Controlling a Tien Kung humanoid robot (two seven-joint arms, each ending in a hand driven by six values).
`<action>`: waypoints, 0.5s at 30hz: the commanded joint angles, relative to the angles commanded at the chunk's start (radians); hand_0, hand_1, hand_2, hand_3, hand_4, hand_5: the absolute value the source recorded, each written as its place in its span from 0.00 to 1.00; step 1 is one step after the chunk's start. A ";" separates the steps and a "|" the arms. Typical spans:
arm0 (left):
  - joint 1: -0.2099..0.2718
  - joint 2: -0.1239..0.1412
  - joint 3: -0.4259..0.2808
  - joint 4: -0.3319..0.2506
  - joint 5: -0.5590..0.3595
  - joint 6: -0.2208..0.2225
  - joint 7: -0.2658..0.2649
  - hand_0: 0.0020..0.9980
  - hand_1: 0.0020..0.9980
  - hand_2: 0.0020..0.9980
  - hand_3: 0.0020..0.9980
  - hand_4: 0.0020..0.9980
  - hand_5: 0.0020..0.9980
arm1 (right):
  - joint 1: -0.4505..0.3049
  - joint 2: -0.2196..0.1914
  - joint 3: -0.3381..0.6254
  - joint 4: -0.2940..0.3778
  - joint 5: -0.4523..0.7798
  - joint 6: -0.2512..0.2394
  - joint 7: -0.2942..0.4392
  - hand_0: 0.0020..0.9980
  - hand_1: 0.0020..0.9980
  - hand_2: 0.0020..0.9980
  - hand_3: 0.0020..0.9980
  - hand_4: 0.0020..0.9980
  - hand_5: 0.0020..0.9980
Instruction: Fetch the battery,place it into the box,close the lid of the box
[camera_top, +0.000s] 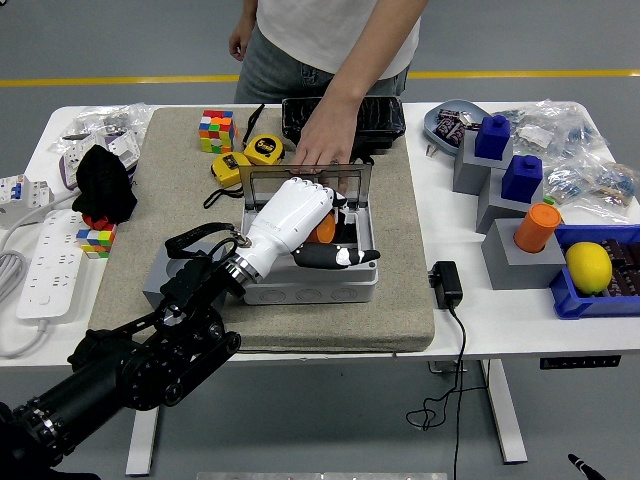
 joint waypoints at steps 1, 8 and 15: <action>0.000 0.000 -0.001 -0.001 0.003 -0.001 0.000 0.18 0.11 0.16 0.16 1.00 0.86 | 0.000 0.000 0.001 0.000 -0.001 0.000 0.000 0.81 0.72 0.72 0.73 1.00 0.98; 0.001 0.000 -0.004 -0.003 0.011 -0.008 0.002 0.19 0.15 0.18 0.19 1.00 0.86 | 0.000 0.001 0.000 0.000 0.000 0.000 0.000 0.81 0.72 0.72 0.73 1.00 0.98; 0.001 0.000 -0.009 -0.013 0.015 -0.022 0.003 0.22 0.45 0.40 0.44 1.00 0.86 | -0.001 0.001 0.002 0.000 -0.003 0.000 -0.001 0.81 0.72 0.72 0.73 1.00 0.97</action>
